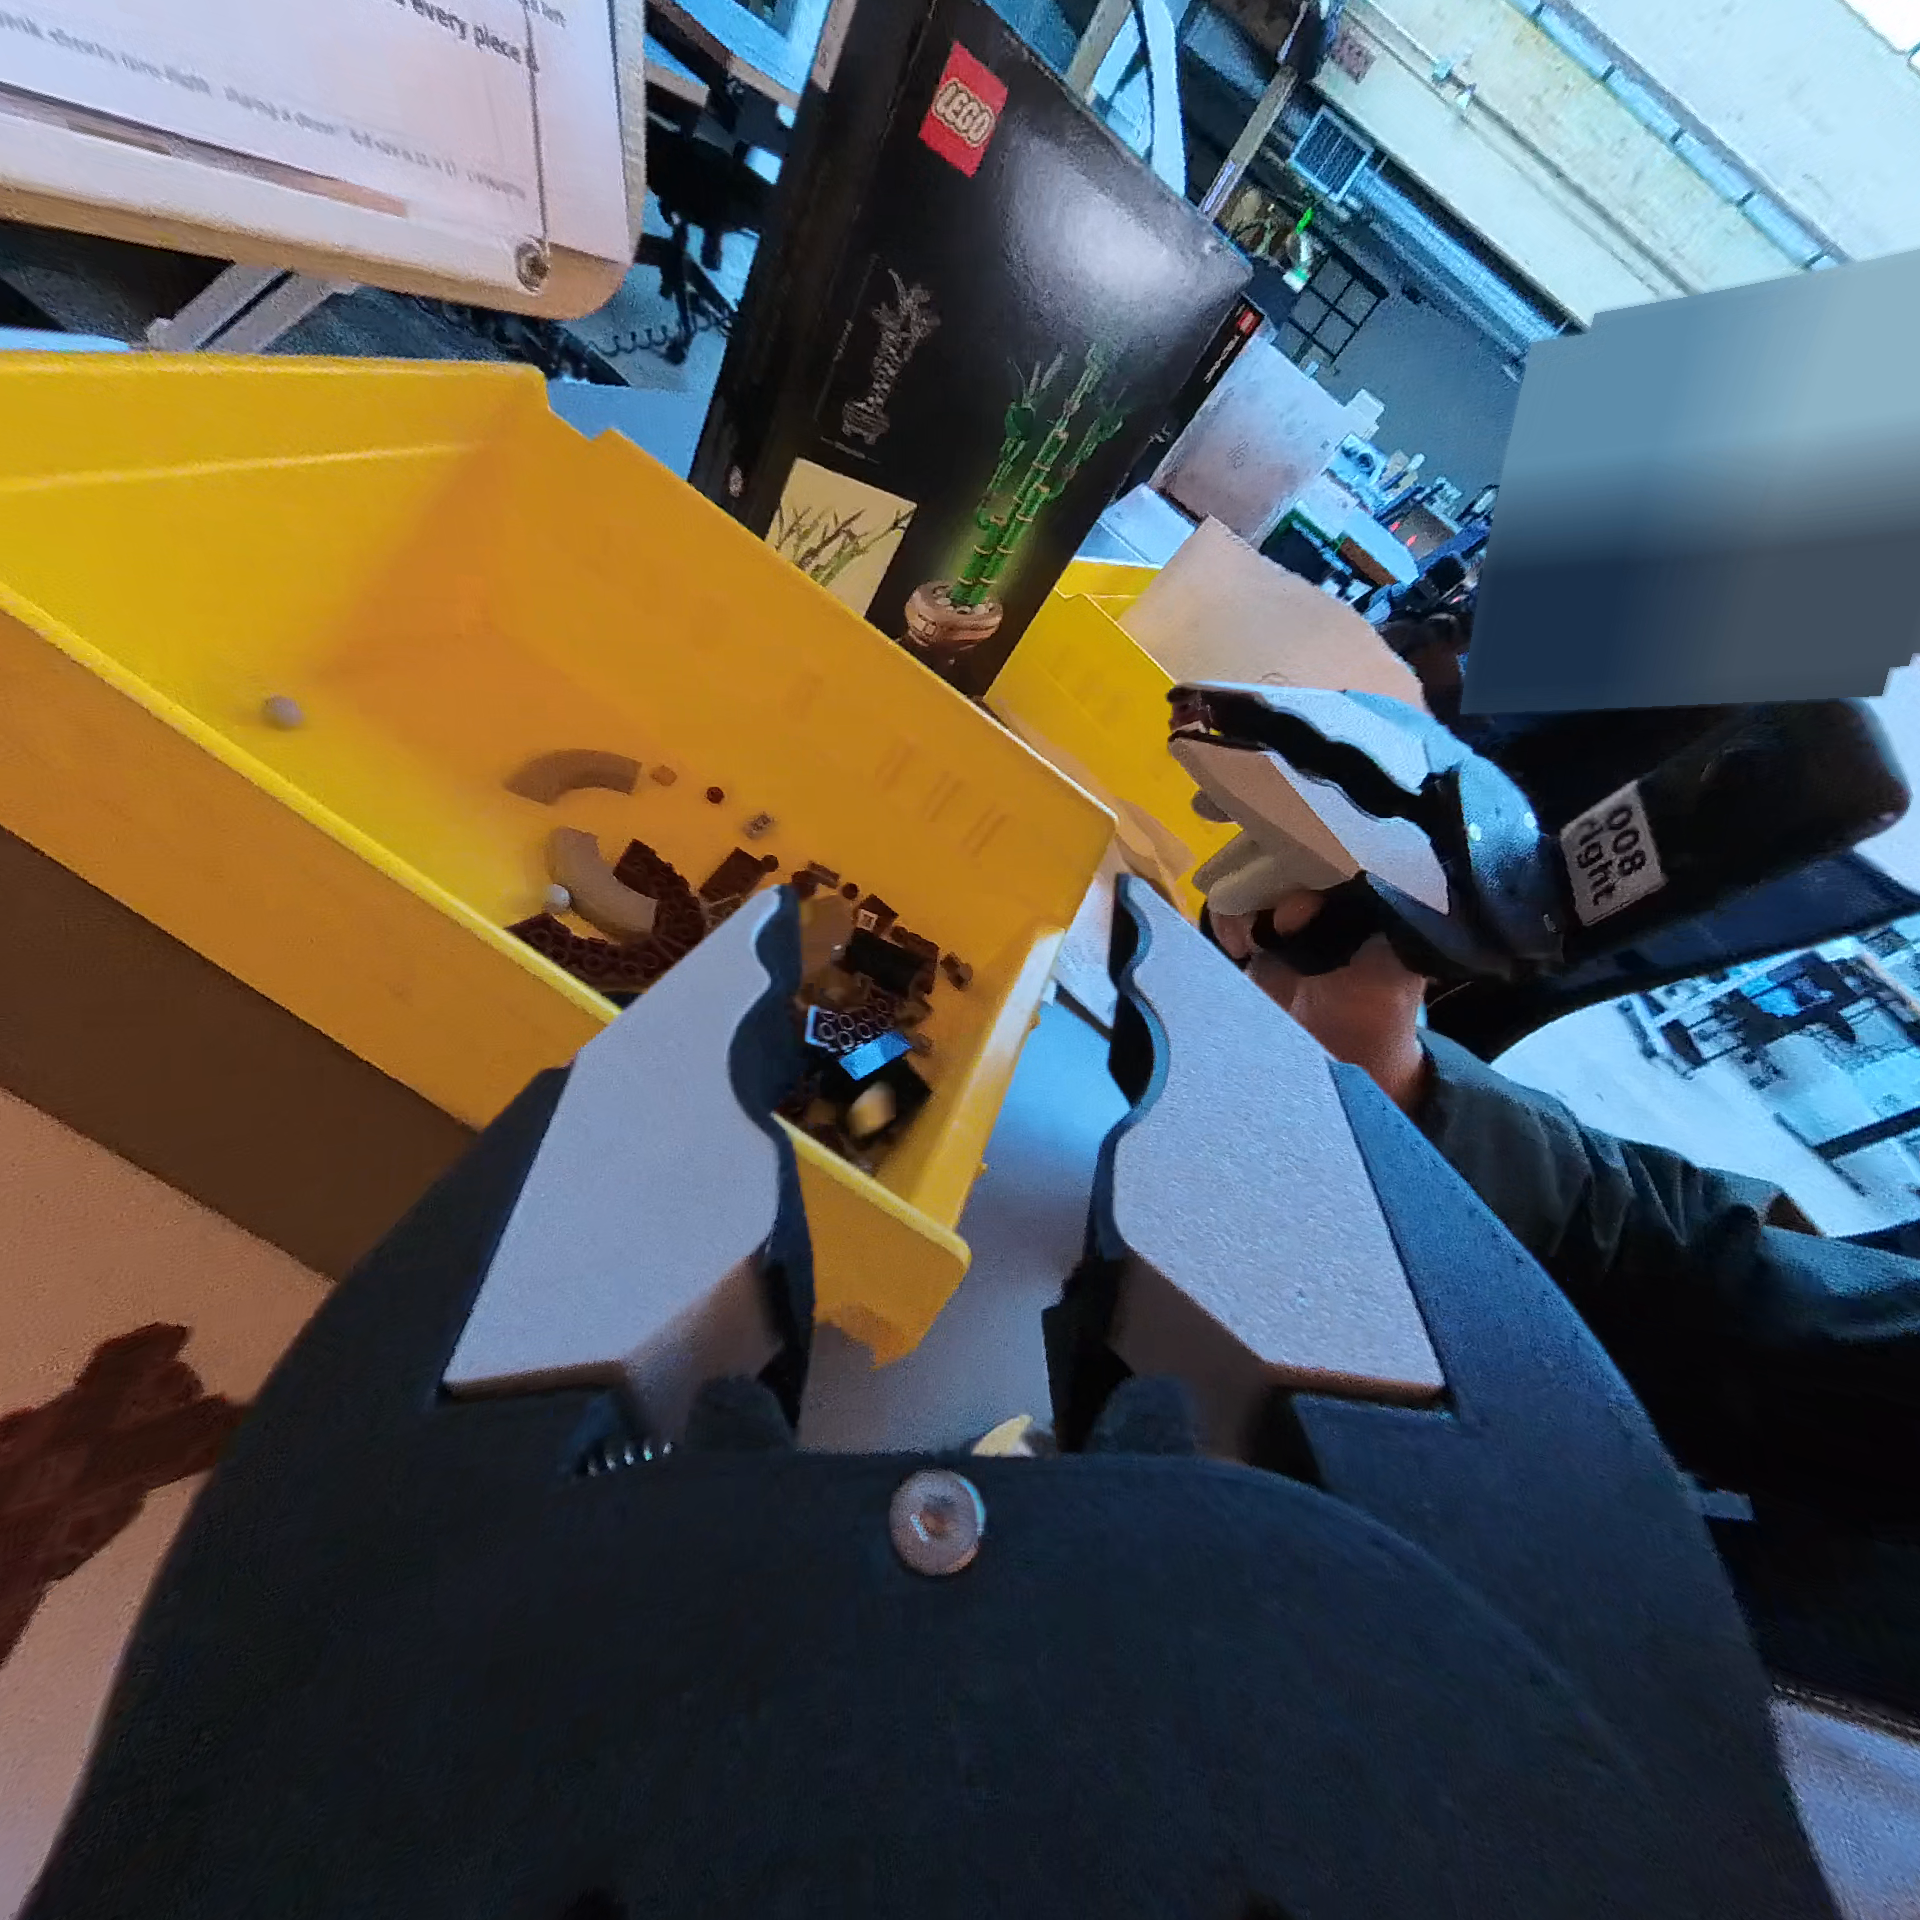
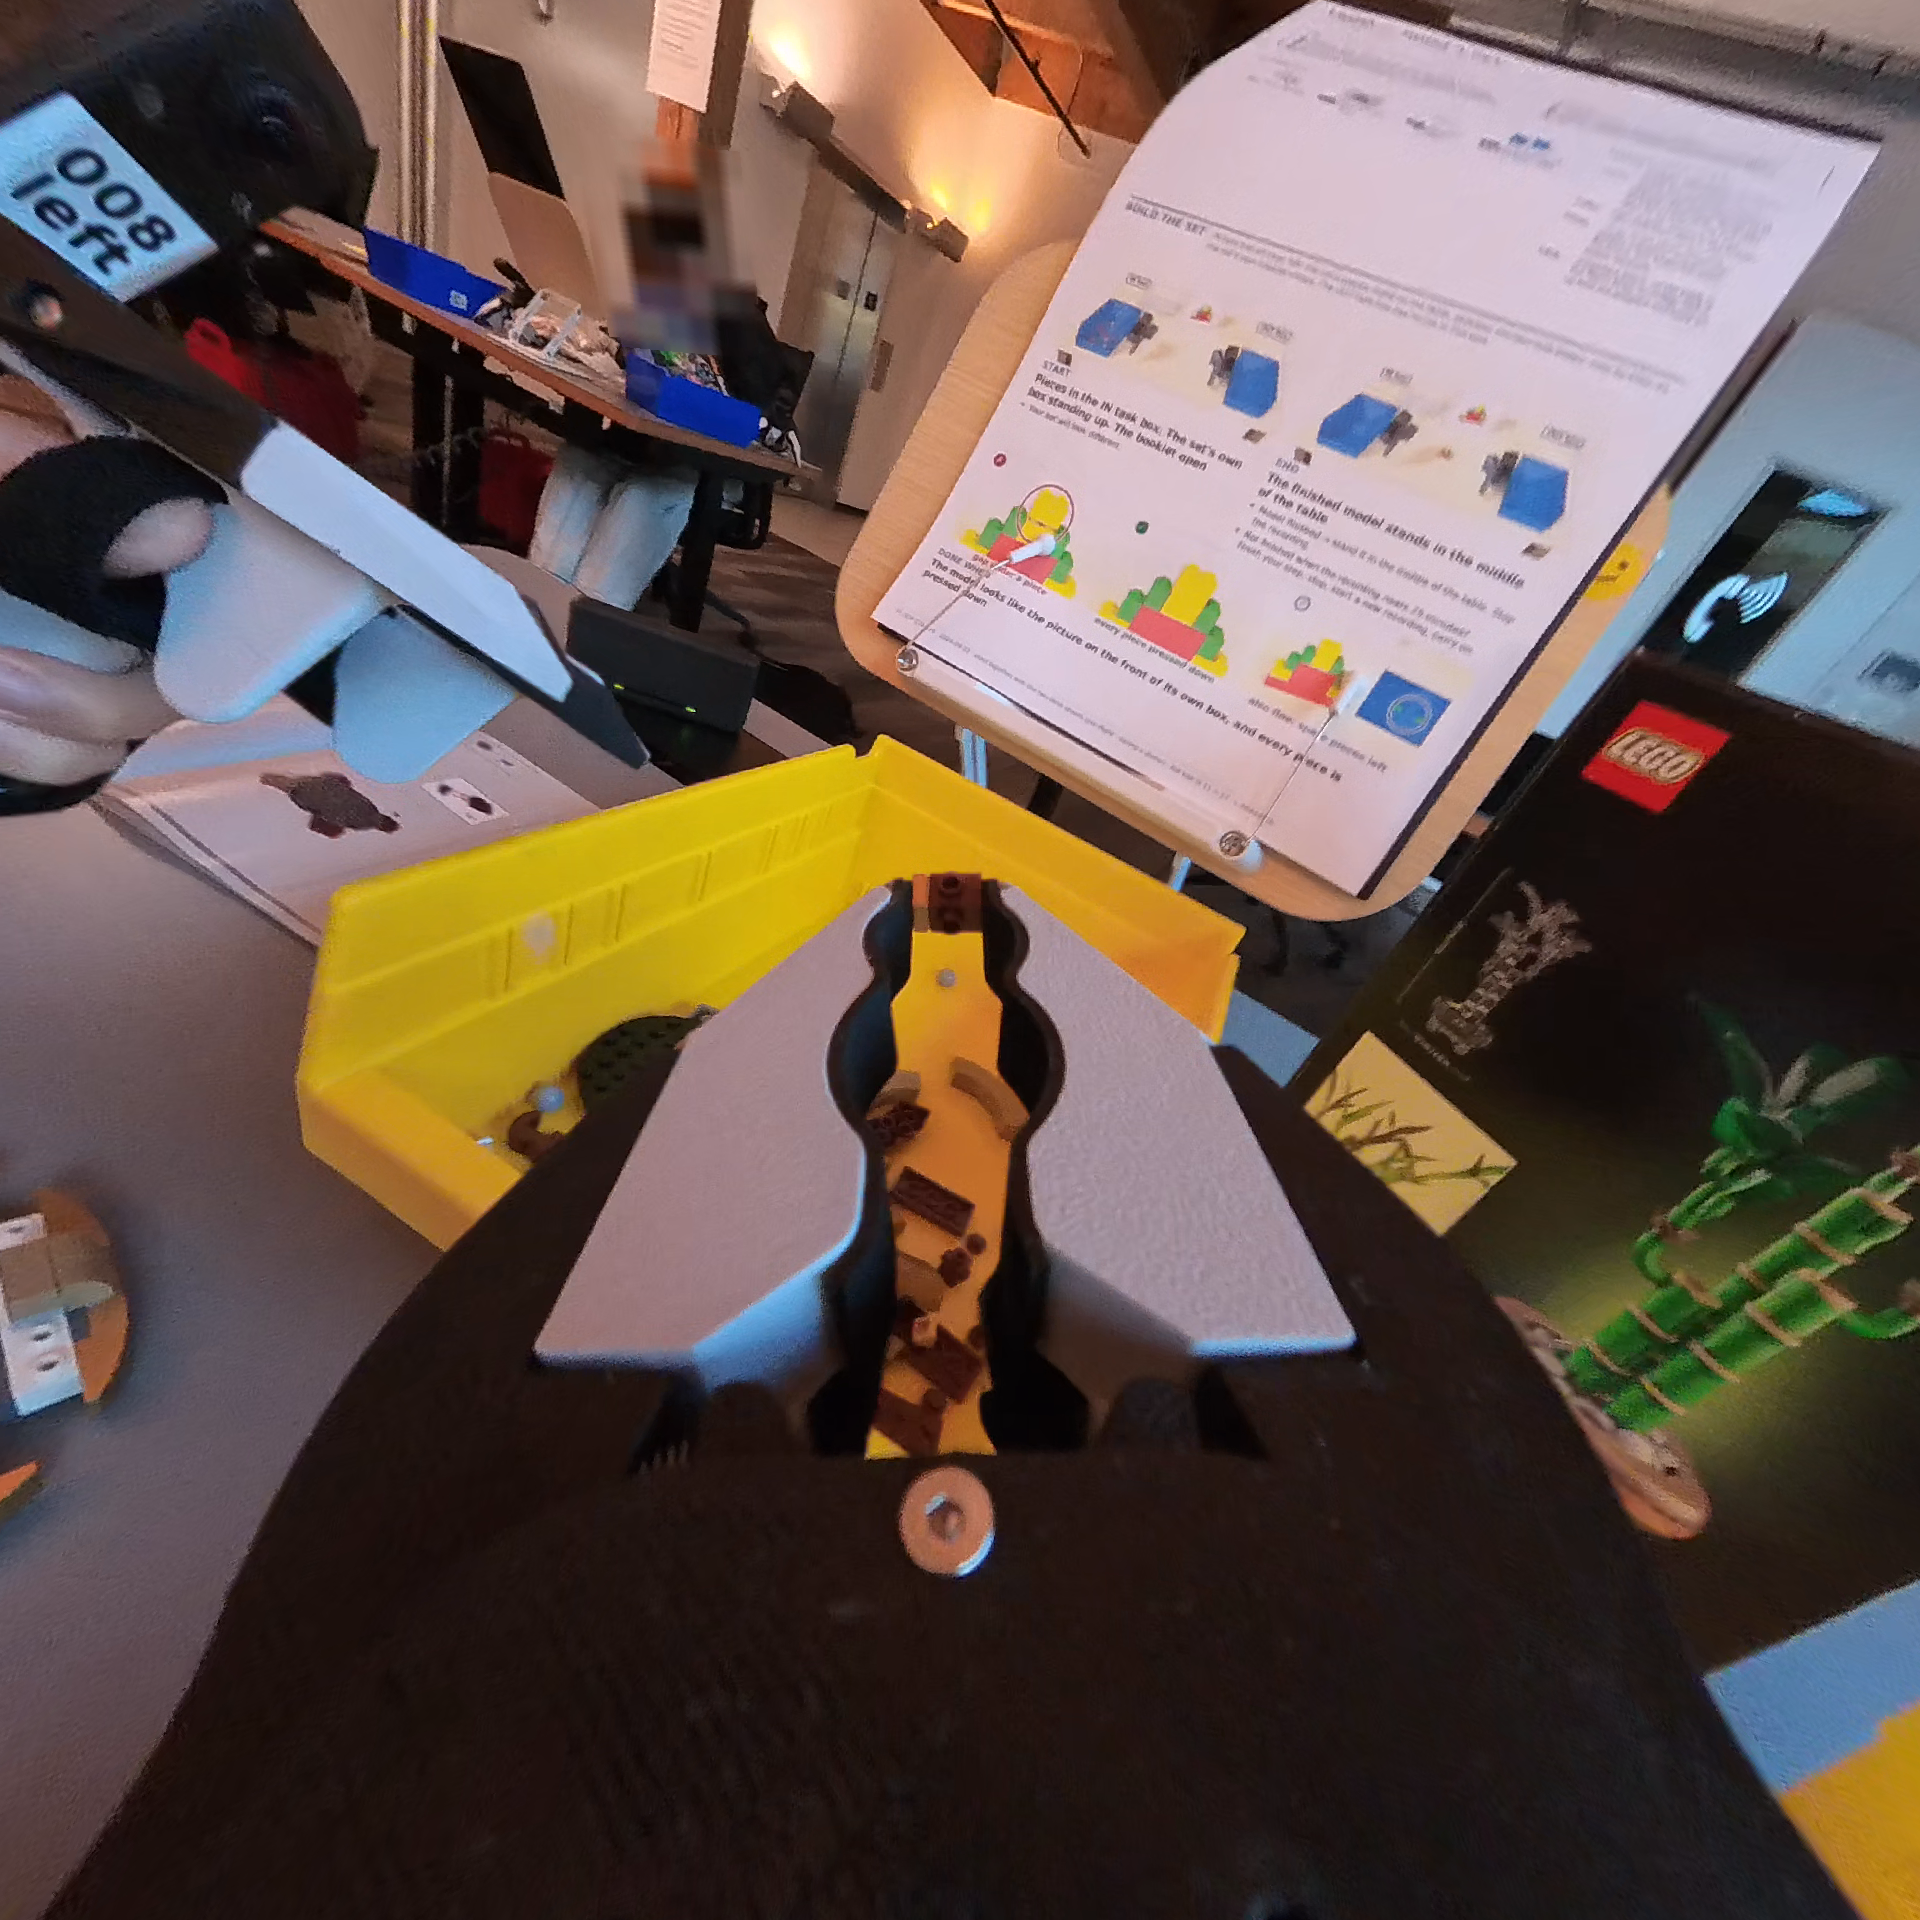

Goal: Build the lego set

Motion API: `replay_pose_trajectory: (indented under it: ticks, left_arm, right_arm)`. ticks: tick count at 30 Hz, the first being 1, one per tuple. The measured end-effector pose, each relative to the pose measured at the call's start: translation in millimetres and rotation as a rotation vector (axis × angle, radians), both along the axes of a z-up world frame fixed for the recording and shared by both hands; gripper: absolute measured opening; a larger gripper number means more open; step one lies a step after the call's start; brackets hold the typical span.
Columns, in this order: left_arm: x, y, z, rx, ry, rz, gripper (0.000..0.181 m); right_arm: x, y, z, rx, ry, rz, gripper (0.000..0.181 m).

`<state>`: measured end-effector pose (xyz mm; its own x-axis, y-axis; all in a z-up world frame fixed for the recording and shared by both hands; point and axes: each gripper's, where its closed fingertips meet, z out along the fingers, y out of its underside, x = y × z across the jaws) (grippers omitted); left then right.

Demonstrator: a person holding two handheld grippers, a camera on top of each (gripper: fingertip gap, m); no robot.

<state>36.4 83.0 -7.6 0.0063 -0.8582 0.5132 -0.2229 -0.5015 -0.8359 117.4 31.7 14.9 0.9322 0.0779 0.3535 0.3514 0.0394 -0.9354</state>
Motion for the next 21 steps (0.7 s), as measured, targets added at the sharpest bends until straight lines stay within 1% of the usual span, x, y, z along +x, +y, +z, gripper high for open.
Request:
replay_pose_trajectory:
  ticks: [3, 5, 7, 10, 13, 15, 18, 19, 20, 21]
  left_arm:
    - [-10, 14, -12, 0.086, 0.066, 0.05, 0.062]
    - [-15, 16, -11, 0.101, 0.056, 0.057, 0.059]
    - [-14, -1, 0, 0.03, -0.024, -0.008, 0.052]
    - [-7, -41, 14, -0.1, -0.122, -0.175, 0.047]
    - [-1, -70, 21, -0.189, -0.167, -0.282, 0.05]
    - [0, -80, 26, -0.232, -0.199, -0.32, 0.047]
    - [0, -90, 22, -0.237, -0.188, -0.364, 0.032]
    - [-1, -94, 23, -0.231, -0.195, -0.388, 0.025]
    - [-3, -97, 27, -0.226, -0.22, -0.419, 0.009]
    - [-4, -97, 26, -0.213, -0.21, -0.415, 0.009]
  right_arm:
    - [-2, 3, -6, -0.023, 0.059, 0.037, 0.011]
    - [-9, 3, -7, -0.024, 0.071, 0.085, 0.011]
    - [-32, -3, -1, 0.026, 0.068, 0.206, 0.011]
    - [-60, -17, 13, 0.12, 0.043, 0.329, 0.011]
    - [-80, -27, 18, 0.167, -0.02, 0.387, 0.01]
    - [-90, -29, 16, 0.168, -0.071, 0.405, 0.01]
    - [-102, -31, 9, 0.162, -0.155, 0.426, 0.011]
    - [-104, -30, 8, 0.163, -0.177, 0.421, 0.011]
    - [-104, -29, 6, 0.161, -0.193, 0.409, 0.011]
    - [-104, -28, 4, 0.154, -0.199, 0.406, 0.011]
